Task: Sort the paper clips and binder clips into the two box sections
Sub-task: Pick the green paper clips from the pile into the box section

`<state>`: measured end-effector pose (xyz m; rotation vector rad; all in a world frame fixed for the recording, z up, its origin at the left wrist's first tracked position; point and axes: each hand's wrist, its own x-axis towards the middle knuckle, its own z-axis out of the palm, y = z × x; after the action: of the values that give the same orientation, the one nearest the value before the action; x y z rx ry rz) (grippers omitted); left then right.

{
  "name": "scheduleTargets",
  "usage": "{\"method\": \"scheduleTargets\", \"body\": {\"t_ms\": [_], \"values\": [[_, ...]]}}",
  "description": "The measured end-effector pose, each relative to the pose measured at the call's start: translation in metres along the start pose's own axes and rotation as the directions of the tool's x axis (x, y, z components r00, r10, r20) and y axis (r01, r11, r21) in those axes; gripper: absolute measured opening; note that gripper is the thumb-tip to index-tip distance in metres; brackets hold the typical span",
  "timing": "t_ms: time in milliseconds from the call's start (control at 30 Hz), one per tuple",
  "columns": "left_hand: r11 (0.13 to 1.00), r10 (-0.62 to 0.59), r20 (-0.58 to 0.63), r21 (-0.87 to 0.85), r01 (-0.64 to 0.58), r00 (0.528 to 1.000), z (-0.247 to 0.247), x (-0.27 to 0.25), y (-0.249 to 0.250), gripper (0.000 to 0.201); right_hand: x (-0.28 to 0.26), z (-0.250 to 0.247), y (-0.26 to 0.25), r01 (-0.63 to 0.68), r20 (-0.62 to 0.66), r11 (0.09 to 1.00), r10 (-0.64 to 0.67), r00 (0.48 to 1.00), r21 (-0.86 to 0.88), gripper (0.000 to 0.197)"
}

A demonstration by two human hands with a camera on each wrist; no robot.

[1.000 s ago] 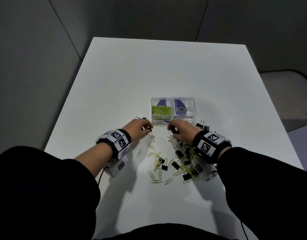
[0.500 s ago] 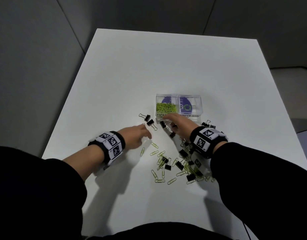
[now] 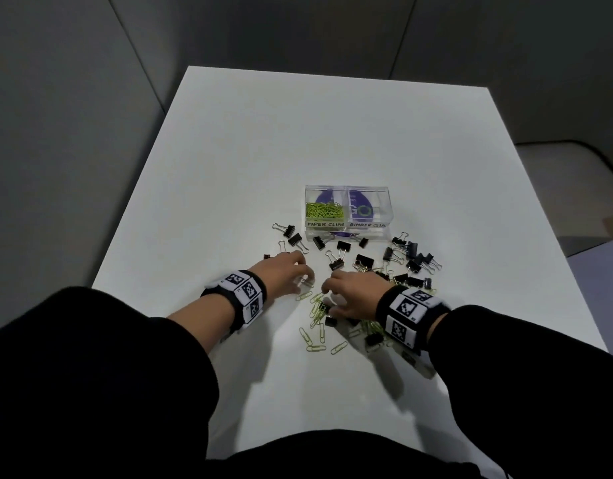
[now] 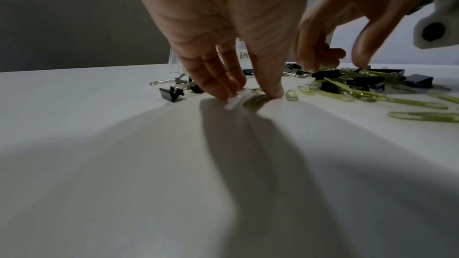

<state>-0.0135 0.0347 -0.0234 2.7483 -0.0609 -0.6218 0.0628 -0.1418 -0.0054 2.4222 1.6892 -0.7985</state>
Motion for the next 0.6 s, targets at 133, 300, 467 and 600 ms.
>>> {"method": "scheduleTargets", "body": {"t_ms": [133, 300, 467, 600], "values": [[0.999, -0.011, -0.023, -0.049, 0.01, 1.0, 0.005, 0.0, 0.006, 0.035, 0.004, 0.013, -0.011, 0.033, -0.007, 0.996, -0.034, 0.999, -0.089, 0.045], [0.989, -0.046, -0.02, -0.144, 0.043, 0.999, 0.02, -0.008, 0.01, 0.047, 0.005, 0.02, -0.018, 0.051, -0.063, 0.989, -0.06, 0.996, -0.141, 0.031], [0.983, -0.118, -0.077, -0.149, 0.106, 0.99, 0.032, -0.012, 0.016, 0.038, 0.007, 0.022, -0.018, -0.016, -0.093, 0.999, 0.012, 0.996, -0.04, 0.028], [0.966, -0.179, -0.085, -0.205, 0.159, 0.98, 0.029, -0.008, 0.023, 0.026, 0.007, 0.02, -0.013, -0.126, -0.091, 0.984, 0.138, 0.986, 0.128, 0.03]]}}
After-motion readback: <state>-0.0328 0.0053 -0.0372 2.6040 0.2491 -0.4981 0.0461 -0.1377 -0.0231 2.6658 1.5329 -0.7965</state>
